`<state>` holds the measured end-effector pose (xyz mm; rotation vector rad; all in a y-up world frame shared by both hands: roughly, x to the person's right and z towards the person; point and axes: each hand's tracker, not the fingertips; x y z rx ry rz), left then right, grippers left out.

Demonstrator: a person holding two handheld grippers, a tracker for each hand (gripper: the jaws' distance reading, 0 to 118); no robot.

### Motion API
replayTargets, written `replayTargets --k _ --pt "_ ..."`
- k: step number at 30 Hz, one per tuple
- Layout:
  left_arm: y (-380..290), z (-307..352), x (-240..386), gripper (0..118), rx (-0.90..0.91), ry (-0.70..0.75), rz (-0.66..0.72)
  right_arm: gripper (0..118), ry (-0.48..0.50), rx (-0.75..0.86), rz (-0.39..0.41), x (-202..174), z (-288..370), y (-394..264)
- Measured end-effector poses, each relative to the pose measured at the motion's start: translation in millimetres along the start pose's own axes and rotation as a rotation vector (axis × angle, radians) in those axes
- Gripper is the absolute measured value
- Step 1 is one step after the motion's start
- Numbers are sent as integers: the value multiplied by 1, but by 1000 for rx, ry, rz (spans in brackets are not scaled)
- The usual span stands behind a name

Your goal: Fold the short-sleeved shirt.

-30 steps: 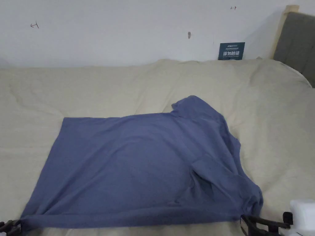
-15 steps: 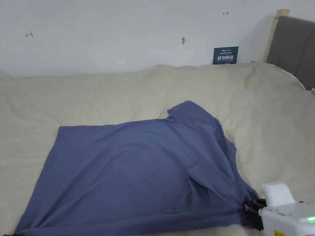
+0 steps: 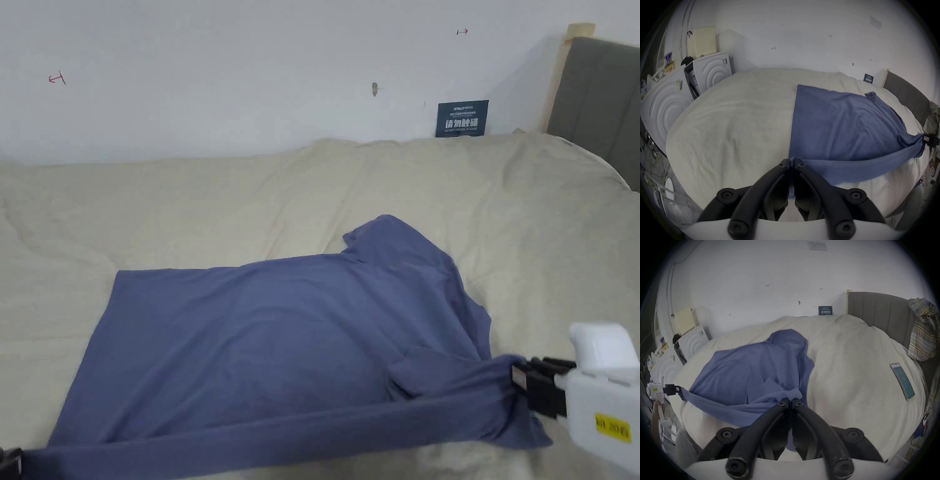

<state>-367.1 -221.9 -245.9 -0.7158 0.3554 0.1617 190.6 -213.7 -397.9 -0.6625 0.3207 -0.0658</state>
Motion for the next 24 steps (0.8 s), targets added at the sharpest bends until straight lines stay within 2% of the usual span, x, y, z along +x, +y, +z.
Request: replayTargets --k 5,6,9,11,15,17,19,20,21,22,23,24 --pt "50 -50 15 5 -21 72 -107 2 -3 -33 -65 6 -58 49" --pt "59 -61 18 5 -41 99 -125 2 -28 -50 -56 6 -71 54" --pt "76 -91 16 5 -68 54 -91 2 -74 -119 -12 5 -109 65" --pt "78 -106 19 5 -87 58 -109 2 -68 -147 -34 3 -128 66" --pt "71 -116 16 5 -114 62 -131 3 -87 -180 -5 4 -147 60" --pt "69 -118 10 5 -122 49 -100 4 -91 -191 -38 8 -151 59" --pt "73 -124 6 5 -128 40 -87 6 -74 -197 -79 11 -150 58" --pt "73 -123 5 5 -126 33 -89 16 -78 -190 -74 10 -149 57" --pt "74 -121 6 13 -126 33 -95 46 -85 -185 -66 9 -149 57" --pt "74 -118 7 38 -125 28 -95 76 -92 -189 -54 6 -147 58" --pt "73 -113 6 75 -118 6 -95 96 -95 -188 -39 4 -138 59" --pt "74 -109 5 115 -120 -8 -88 99 -89 -157 -28 2 -128 59"
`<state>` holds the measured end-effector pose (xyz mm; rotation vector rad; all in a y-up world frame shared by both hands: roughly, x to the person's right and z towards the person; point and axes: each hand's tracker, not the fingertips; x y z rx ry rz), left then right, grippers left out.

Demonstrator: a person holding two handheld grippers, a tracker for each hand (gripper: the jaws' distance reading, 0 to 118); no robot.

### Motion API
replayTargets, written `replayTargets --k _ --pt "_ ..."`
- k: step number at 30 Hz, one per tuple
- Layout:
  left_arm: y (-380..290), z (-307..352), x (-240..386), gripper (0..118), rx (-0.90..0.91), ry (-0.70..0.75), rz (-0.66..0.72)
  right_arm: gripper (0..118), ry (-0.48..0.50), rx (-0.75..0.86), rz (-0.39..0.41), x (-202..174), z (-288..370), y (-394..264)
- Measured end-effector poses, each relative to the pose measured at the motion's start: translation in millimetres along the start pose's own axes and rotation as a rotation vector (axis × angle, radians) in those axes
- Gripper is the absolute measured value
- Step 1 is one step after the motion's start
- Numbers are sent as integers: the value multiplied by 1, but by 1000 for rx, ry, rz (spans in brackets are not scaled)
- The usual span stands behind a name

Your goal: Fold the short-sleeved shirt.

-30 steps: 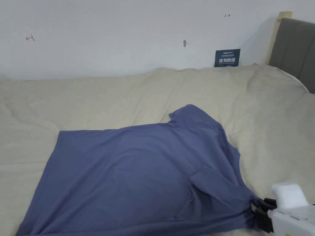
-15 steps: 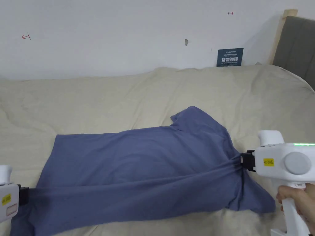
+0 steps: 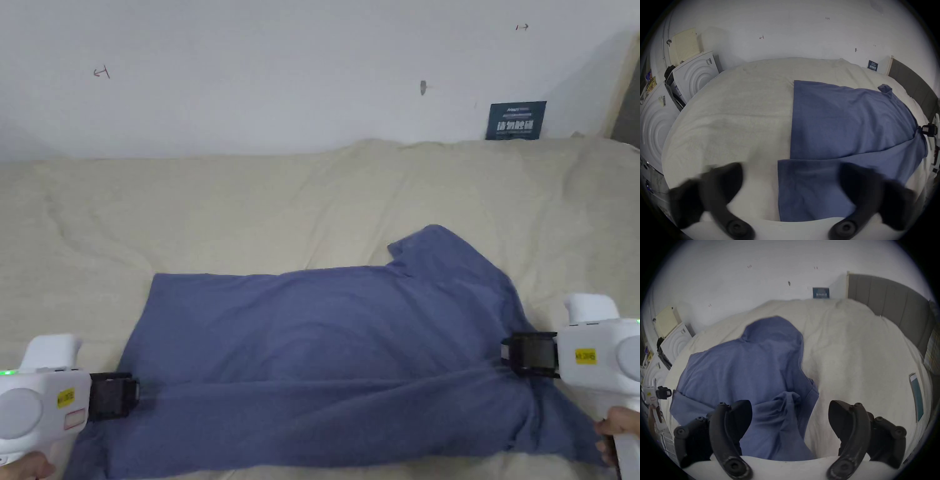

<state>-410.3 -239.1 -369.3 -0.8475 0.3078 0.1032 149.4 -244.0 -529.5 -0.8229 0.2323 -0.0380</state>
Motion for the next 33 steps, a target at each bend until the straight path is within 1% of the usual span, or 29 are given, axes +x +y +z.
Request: replayTargets --k 1,2,3,4,6,7,8,9,10,11,12,13,14,15,18,20,22,24,25,26,27,28,29,32,33 --pt "-2 8 1 117 22 -10 14 99 19 41 26 0 12 0" --pt "-13 23 0 115 60 -12 22 99 29 62 44 -1 24 -1" --pt "-18 33 2 115 75 -45 46 99 11 87 57 -2 39 -2" --pt "-18 32 -4 116 88 -50 74 99 20 112 63 -3 55 -7" --pt "-35 51 1 115 111 -76 89 97 99 173 63 -3 87 -21" --pt "-43 57 4 115 103 -74 94 93 114 189 50 -4 96 -24" --pt "-50 69 4 109 97 -75 101 80 133 200 30 -6 107 -32" --pt "-61 77 10 85 113 -59 101 52 144 207 28 -8 116 -41" --pt "-70 83 15 61 120 -46 90 27 139 199 30 -9 120 -51" --pt "-78 89 19 35 117 -25 66 10 132 197 39 -12 121 -56" --pt "-87 94 22 13 118 8 76 7 110 195 49 -16 124 -67" --pt "-95 96 27 7 114 9 68 2 100 195 44 -18 126 -76" --pt "-105 98 31 0 117 7 68 0 118 194 47 -17 128 -84" --pt "-109 97 28 0 117 5 73 0 132 184 41 -19 125 -86" --pt "-116 84 18 0 70 -17 98 0 135 155 8 -19 119 -98" --pt "-114 81 14 0 83 16 100 0 148 128 -12 -17 114 -102" --pt "-107 74 8 0 78 17 89 0 138 116 -15 -15 111 -106" --pt "-96 67 2 6 75 10 93 0 134 110 -17 -14 110 -107" --pt "-91 62 -2 11 72 12 100 0 138 106 -23 -13 110 -107" --pt "-86 54 -7 39 62 0 112 0 143 103 -30 -13 109 -107" --pt "-81 46 -7 82 36 -15 128 0 148 102 -40 -10 109 -109" --pt "-79 37 -8 101 -4 -20 136 0 153 99 -48 -9 107 -109" --pt "-79 32 -9 104 0 -22 128 0 154 96 -54 -9 107 -109" --pt "-85 11 -8 104 -77 3 149 0 149 94 -60 -8 107 -110" --pt "-88 5 -9 104 -87 -9 157 0 146 90 -60 -7 106 -110"
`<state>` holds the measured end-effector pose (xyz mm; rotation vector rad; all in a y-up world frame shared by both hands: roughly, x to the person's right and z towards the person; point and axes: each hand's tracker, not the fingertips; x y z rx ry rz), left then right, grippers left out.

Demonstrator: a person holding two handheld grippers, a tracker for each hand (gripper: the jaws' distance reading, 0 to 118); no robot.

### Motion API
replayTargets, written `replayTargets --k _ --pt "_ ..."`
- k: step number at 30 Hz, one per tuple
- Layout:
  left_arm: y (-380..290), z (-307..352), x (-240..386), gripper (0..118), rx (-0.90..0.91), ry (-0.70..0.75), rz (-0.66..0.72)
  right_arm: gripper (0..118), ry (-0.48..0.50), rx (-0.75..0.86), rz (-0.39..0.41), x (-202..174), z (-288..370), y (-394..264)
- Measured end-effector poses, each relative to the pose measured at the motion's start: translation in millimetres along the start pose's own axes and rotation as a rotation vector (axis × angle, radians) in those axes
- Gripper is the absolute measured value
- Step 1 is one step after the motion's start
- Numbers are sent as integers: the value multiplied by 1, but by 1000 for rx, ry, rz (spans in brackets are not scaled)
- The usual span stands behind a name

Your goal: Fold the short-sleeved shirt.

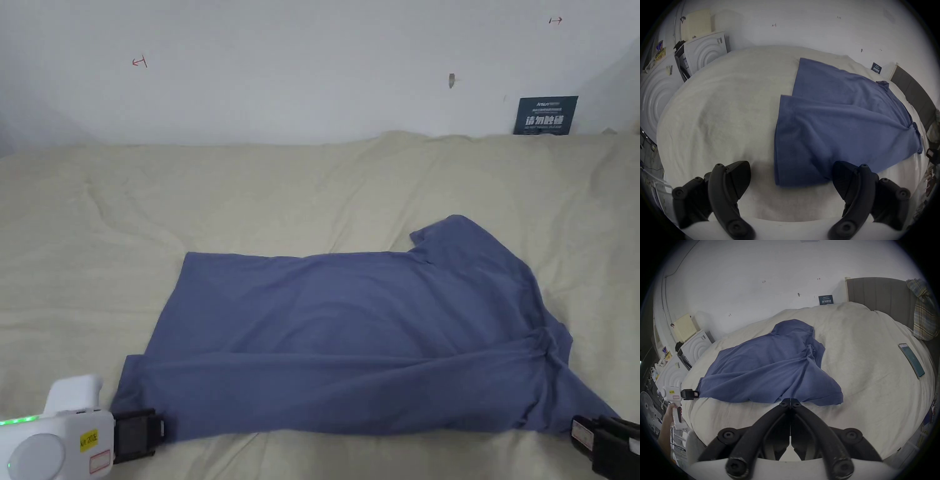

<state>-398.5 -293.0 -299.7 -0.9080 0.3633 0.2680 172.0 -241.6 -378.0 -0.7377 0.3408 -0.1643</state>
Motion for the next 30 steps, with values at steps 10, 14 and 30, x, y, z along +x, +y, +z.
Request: replayTargets --k 10,14,30 --pt "-1 22 31 7 110 47 -104 0 -18 -32 -5 13 2 -7" --pt "5 32 24 7 110 25 -76 81 -59 -51 29 26 -4 0" --pt "6 40 36 7 87 35 -127 44 -126 -173 113 39 -85 33"
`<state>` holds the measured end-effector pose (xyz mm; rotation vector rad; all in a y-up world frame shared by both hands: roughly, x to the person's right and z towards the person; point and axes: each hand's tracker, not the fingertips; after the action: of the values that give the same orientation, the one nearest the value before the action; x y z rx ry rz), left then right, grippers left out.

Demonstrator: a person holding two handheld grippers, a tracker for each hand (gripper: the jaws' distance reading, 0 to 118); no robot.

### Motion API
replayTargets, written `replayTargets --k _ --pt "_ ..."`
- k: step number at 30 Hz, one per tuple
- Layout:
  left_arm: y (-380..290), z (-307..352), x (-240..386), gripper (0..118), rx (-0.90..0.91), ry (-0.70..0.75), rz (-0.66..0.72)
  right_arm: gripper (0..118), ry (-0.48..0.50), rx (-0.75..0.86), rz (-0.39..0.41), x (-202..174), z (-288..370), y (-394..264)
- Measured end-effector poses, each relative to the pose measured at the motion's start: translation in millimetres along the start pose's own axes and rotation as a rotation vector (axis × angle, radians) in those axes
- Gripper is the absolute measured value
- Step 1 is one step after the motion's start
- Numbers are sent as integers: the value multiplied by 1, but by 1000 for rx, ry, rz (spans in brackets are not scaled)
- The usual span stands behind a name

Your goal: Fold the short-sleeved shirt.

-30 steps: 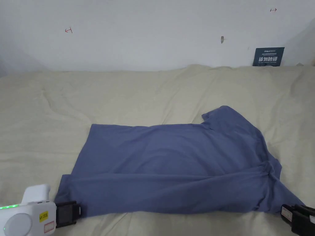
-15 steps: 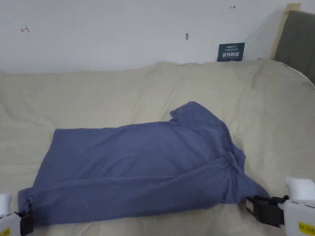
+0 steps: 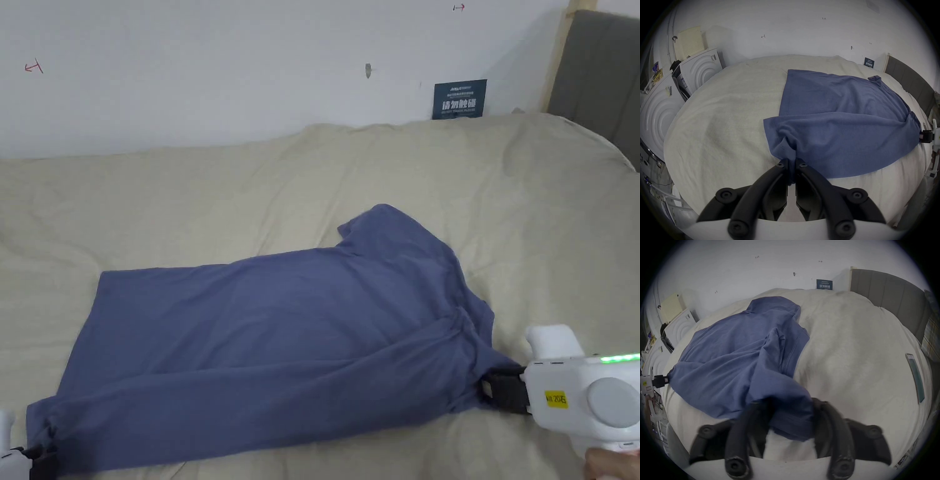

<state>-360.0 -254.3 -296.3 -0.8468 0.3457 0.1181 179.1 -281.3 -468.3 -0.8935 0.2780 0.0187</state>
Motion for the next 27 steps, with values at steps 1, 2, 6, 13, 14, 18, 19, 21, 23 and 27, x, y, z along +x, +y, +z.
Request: replayTargets --k 1,2,6,13,14,18,19,21,23,27 --pt "0 0 0 7 -2 -2 2 21 -14 -4 0 -2 5 2" --pt "0 1 0 7 -5 -5 1 5 34 17 -20 -4 14 1" --pt "0 4 -1 7 -5 -5 0 5 33 25 41 -10 28 2" --pt "-4 19 -5 7 -4 -28 -14 5 36 71 -3 1 48 4" --pt "-6 24 -7 7 -1 -36 -14 5 71 49 -3 8 53 3" --pt "-18 43 -14 7 0 -54 -8 5 75 59 -23 23 77 -10" --pt "-22 48 -15 7 -3 -44 -26 5 71 61 -23 27 85 -14" --pt "-35 59 -18 7 -13 -49 -37 5 92 57 -28 31 98 -28" --pt "-49 69 -21 7 -23 -58 -29 5 108 39 -41 35 109 -44" --pt "-76 70 -21 7 -62 -49 -40 5 77 -36 -26 28 110 -79"
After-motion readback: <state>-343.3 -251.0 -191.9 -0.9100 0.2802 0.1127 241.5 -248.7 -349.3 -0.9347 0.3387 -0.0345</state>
